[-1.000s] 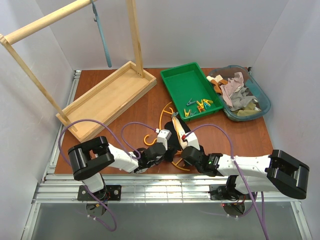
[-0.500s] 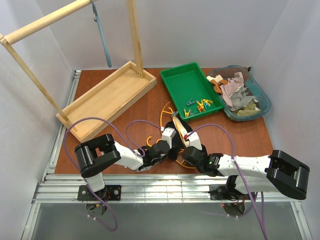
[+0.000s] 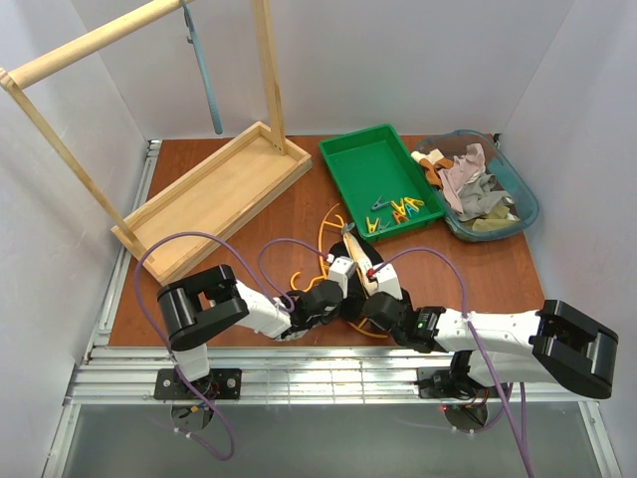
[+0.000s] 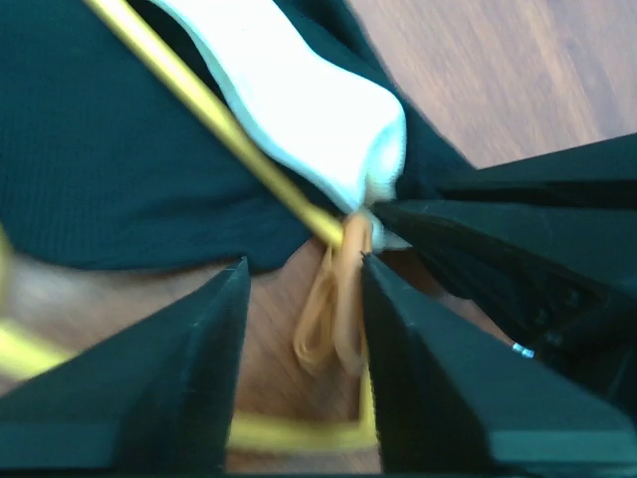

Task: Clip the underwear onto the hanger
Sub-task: Clamp the underwear onto the hanger.

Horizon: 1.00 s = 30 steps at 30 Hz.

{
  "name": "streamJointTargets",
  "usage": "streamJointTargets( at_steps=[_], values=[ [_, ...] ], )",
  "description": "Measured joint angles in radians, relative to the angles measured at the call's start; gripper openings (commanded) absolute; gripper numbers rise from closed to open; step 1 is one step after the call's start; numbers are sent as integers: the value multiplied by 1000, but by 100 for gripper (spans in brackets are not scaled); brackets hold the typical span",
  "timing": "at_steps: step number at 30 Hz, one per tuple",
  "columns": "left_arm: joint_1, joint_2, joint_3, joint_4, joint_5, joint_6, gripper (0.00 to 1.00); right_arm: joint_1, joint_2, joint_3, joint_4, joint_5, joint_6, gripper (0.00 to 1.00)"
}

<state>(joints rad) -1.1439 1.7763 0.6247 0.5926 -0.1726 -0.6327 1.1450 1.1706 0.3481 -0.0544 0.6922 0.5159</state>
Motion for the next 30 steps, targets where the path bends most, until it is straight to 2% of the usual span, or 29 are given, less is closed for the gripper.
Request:
streamJointTargets(
  at_steps=[4, 13, 15, 16, 18, 19, 21, 22, 26, 30],
  values=[
    [-19, 5, 6, -6, 18, 9, 58, 10, 1, 0, 41, -57, 5, 1],
    [-28, -44, -8, -68, 6, 11, 62, 12, -19, 0, 44, -91, 8, 1],
    [-31, -68, -17, -98, -13, 8, 63, 14, -53, 0, 32, -94, 14, 9],
    [-32, -83, -24, -116, -26, 4, 64, 15, -73, 0, 22, -93, 19, 19],
    [-37, -124, -42, -163, -60, 0, 66, 16, -118, 0, -2, -89, 20, 30],
    [-37, -145, -50, -187, -79, -4, 67, 18, -149, -1, -16, -86, 21, 39],
    [-37, -188, -68, -240, -124, -8, 70, 22, -221, -3, -38, -75, 20, 47],
    [-37, -206, -76, -264, -145, -11, 71, 23, -260, -4, -48, -69, 18, 55],
    [-28, -261, -89, -342, -206, -11, 73, 23, -360, -5, -72, -39, 8, 61],
    [-16, -307, -89, -361, -241, -3, 74, 24, -356, -4, -96, -29, 0, 62]
  ],
)
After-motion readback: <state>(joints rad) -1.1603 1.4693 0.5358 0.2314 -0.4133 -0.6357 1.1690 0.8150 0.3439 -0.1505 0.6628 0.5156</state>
